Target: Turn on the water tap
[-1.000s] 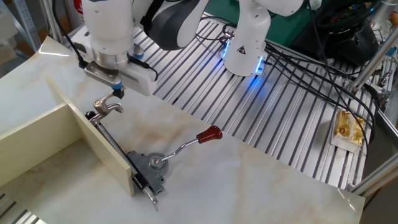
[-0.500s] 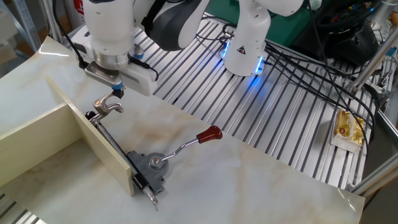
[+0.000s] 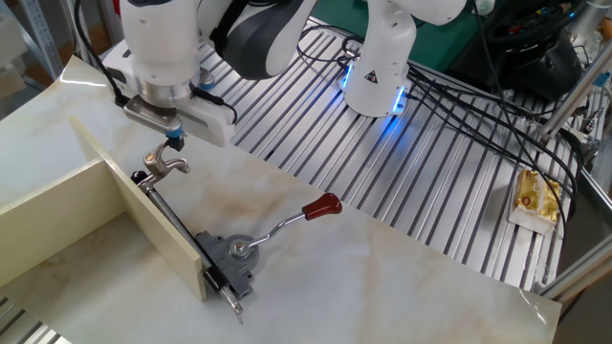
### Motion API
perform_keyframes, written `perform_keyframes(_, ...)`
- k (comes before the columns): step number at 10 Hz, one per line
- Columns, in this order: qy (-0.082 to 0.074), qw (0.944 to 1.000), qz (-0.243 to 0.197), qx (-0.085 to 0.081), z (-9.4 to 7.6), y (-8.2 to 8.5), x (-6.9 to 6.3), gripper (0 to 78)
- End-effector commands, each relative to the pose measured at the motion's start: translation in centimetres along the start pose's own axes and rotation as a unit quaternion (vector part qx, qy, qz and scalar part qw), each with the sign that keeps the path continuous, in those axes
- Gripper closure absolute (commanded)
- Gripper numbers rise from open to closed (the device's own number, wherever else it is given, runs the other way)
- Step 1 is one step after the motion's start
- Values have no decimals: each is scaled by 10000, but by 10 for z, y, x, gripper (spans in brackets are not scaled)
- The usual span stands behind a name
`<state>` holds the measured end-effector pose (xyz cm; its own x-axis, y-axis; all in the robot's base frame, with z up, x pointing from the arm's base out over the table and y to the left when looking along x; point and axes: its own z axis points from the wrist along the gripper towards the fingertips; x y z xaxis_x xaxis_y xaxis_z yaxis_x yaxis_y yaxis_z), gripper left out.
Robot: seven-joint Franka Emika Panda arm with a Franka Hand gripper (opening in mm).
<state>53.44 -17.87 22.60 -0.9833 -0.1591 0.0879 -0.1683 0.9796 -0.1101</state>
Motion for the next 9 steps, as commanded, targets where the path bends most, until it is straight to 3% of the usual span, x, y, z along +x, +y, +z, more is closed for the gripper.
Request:
perform_keyframes(1, -18, 10000, -48, 11, 1, -9, -1, 776)
perform_keyframes(9, 2, 10000, -18, -5, 3, -18, -2, 776)
